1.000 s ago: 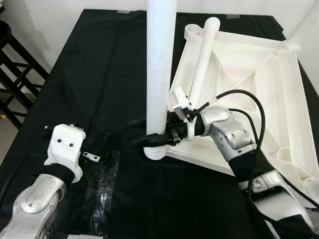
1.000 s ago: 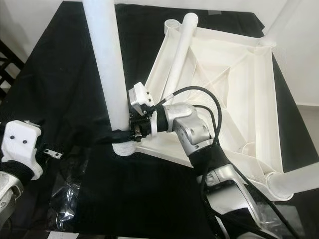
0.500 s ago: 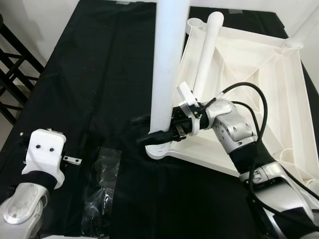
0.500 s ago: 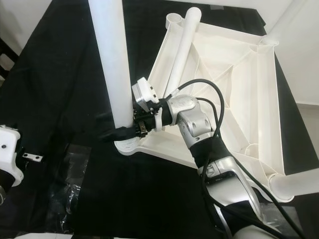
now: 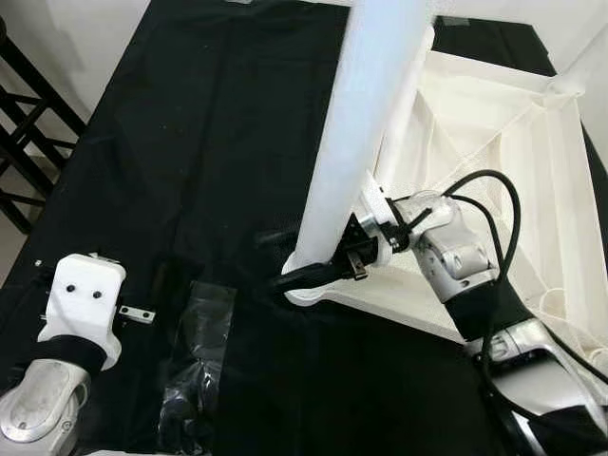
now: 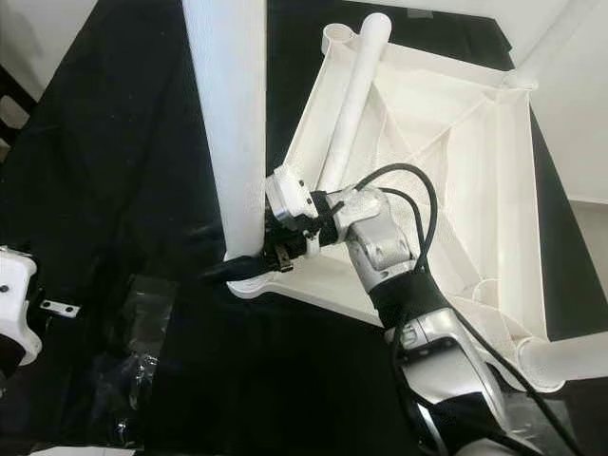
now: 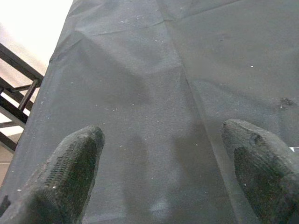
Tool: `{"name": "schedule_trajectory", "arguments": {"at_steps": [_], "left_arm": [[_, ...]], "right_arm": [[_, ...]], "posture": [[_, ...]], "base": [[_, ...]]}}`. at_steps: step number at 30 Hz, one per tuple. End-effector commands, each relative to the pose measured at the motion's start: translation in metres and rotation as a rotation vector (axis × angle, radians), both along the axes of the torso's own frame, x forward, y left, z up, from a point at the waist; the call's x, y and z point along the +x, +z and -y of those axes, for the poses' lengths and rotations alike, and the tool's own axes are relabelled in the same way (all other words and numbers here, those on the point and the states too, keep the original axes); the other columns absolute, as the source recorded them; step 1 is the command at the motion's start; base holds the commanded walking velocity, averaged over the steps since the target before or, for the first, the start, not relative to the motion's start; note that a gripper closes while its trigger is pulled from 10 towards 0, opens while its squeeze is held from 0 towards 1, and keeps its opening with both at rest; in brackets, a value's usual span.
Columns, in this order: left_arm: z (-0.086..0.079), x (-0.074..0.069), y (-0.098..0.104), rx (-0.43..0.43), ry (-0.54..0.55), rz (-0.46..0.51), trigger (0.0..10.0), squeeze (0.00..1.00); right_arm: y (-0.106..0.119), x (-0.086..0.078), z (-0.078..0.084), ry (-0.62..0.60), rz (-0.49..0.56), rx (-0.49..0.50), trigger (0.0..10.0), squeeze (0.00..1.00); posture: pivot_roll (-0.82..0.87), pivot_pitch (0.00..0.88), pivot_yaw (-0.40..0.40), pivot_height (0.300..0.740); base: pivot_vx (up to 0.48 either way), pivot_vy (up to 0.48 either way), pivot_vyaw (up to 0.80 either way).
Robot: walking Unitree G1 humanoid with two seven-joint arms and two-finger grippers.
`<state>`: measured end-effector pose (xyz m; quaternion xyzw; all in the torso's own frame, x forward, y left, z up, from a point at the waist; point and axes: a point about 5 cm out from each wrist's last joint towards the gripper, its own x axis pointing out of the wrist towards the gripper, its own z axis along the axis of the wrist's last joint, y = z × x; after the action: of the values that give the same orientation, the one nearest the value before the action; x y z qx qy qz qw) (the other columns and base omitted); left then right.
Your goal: Building children table
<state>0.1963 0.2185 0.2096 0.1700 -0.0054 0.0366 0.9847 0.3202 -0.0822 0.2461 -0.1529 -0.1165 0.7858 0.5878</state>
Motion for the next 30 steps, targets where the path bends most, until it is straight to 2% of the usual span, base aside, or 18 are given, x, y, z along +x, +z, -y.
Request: {"name": "schedule_trajectory", "arguments": {"at_steps": [1,16,21,23,25,28,30], "left_arm": [[0.001,-0.005,-0.001,0.014,0.000,-0.017,10.0,0.00],[-0.001,-0.006,0.000,0.029,-0.006,-0.024,10.0,0.00],[-0.001,-0.005,0.000,0.035,-0.010,-0.025,10.0,0.00],[-0.001,-0.004,-0.001,0.036,-0.013,-0.025,10.0,0.00],[-0.001,-0.004,-0.001,0.036,-0.014,-0.025,10.0,0.00],[-0.001,-0.003,-0.002,0.035,-0.016,-0.024,10.0,0.00],[0.000,-0.002,-0.002,0.034,-0.018,-0.022,10.0,0.00]], "right_arm": [[-0.058,-0.008,0.005,0.014,-0.167,-0.173,10.0,0.00],[-0.062,-0.002,0.010,-0.014,-0.177,-0.169,10.0,0.00],[-0.065,-0.004,0.018,-0.007,-0.145,-0.253,10.0,0.00],[-0.065,-0.005,0.025,-0.003,-0.181,-0.296,10.0,0.00],[-0.064,-0.003,0.028,-0.015,-0.215,-0.291,10.0,0.00],[-0.060,0.002,0.030,-0.044,-0.264,-0.254,10.0,0.00],[-0.057,0.008,0.030,-0.076,-0.313,-0.196,10.0,0.00]], "posture": [[0.07,0.397,-0.112,0.740],[0.09,0.390,-0.099,0.740],[0.08,0.380,-0.093,0.740],[0.08,0.379,-0.093,0.740],[0.08,0.373,-0.092,0.740],[0.08,0.368,-0.091,0.740],[0.08,0.361,-0.091,0.740]], "base": [[0.000,0.000,0.00],[0.000,0.000,0.00],[0.000,0.000,0.00],[0.000,0.000,0.00],[0.000,0.000,0.00],[0.000,0.000,0.00],[0.000,0.000,0.00]]}}
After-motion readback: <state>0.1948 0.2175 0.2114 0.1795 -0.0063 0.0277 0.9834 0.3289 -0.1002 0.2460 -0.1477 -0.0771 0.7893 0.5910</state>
